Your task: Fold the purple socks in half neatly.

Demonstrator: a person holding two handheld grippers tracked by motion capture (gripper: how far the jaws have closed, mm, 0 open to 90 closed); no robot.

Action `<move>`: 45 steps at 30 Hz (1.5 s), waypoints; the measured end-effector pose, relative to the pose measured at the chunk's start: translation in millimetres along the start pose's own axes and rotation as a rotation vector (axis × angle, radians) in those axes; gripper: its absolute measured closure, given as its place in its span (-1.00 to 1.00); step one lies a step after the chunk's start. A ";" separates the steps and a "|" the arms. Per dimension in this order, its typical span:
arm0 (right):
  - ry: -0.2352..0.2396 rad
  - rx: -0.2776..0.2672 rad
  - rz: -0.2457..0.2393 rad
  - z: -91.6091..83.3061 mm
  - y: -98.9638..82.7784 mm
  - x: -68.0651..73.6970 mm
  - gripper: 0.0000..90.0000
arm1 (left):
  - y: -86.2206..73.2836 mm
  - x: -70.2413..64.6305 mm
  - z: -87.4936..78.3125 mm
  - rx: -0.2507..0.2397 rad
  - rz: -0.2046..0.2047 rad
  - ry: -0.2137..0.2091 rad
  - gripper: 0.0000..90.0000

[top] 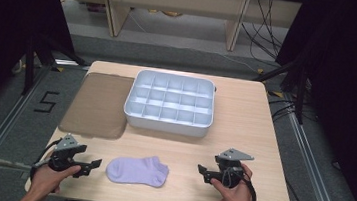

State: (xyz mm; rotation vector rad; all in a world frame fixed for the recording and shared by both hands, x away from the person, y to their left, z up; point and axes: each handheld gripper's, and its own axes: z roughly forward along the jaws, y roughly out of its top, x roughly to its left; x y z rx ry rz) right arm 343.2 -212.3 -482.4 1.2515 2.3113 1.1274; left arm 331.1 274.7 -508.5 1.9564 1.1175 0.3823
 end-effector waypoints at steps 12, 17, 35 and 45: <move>0.061 0.026 -0.064 9.4 9.9 22.9 -0.17 | 1.9 1.7 -3.0 0.044 0.038 -0.010 -0.64; 0.085 0.034 -0.062 14.0 14.1 32.0 -0.16 | 1.5 1.9 -3.0 0.043 0.041 -0.012 -0.64; 0.151 0.082 -0.162 45.6 33.2 67.6 0.04 | 1.4 -0.2 -1.3 0.033 0.033 -0.007 -0.64; 0.161 0.146 -0.262 72.0 40.9 86.7 0.25 | 1.3 0.1 -2.1 0.039 0.051 -0.012 -0.64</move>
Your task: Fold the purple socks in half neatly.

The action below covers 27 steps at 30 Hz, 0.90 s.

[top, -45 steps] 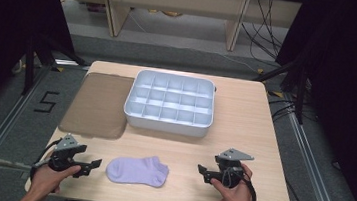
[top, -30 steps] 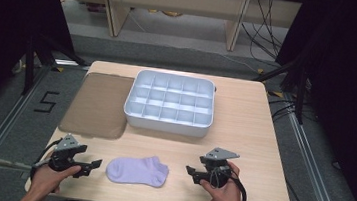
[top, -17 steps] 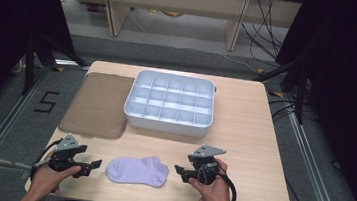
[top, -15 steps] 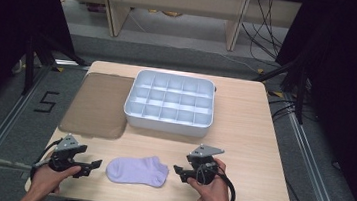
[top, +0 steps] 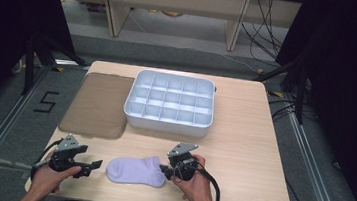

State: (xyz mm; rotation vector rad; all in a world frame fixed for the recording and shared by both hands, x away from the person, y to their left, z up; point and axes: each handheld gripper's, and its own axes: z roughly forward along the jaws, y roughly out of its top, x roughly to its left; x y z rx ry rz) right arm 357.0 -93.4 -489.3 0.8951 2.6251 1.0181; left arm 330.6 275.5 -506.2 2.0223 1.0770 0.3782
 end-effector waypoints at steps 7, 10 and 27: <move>0.024 0.035 0.006 12.2 5.2 2.2 0.35 | 0.0 0.4 0.1 -0.005 0.005 -0.005 -0.64; 0.029 0.032 0.000 17.3 5.1 1.7 0.41 | 0.0 -2.6 1.9 -0.027 -0.028 -0.004 -0.64; 0.065 0.063 -0.009 9.8 2.2 0.7 0.87 | 0.8 -1.5 -0.2 0.000 0.004 -0.018 -0.64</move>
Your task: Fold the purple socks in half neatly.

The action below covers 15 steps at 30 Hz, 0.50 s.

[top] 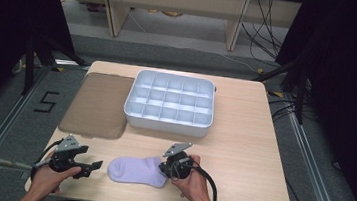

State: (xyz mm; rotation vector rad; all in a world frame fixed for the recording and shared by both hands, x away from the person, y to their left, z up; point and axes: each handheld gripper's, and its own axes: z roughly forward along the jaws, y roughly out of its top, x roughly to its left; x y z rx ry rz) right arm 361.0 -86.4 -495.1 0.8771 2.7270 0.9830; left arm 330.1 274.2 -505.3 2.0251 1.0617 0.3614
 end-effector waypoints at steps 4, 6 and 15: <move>0.012 -0.023 -0.030 -7.4 0.5 -1.8 0.88 | -1.5 -2.2 1.6 -0.026 -0.014 -0.009 -0.64; 0.015 -0.014 -0.057 -14.8 0.0 -3.8 0.88 | -0.9 -0.4 -0.5 0.000 0.015 -0.013 -0.64; 0.023 0.008 -0.074 -38.1 -16.6 -19.3 0.88 | -0.3 -5.1 2.2 -0.024 -0.004 -0.039 -0.64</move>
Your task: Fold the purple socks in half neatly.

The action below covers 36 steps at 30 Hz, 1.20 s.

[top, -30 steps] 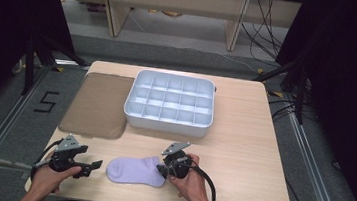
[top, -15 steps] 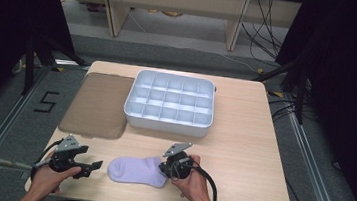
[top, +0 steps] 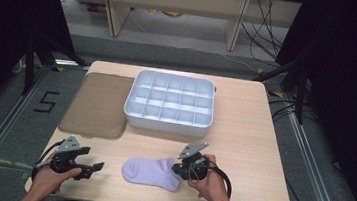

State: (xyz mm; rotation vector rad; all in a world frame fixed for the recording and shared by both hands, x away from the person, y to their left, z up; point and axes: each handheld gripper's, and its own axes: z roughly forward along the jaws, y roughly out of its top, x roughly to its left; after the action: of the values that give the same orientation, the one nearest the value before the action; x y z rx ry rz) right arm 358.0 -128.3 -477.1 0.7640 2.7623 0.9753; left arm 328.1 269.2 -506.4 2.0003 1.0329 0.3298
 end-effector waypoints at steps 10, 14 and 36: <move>0.008 0.016 -0.004 -9.0 -15.1 -18.4 0.88 | 11.0 -17.8 8.9 -0.012 0.028 -0.063 -0.64; 0.016 0.023 -0.003 -7.5 -20.5 -22.7 0.87 | 20.3 -32.5 23.2 -0.008 0.050 -0.105 -0.64; 0.024 0.025 -0.016 -5.7 -23.7 -33.0 0.84 | 46.8 -71.3 87.3 0.104 0.157 -0.195 -0.07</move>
State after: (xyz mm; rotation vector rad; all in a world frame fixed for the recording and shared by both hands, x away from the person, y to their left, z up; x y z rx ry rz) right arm 375.0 -163.7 -489.1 0.7377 2.8010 0.9554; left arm 357.6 151.0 -513.8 2.1649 0.7874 0.1625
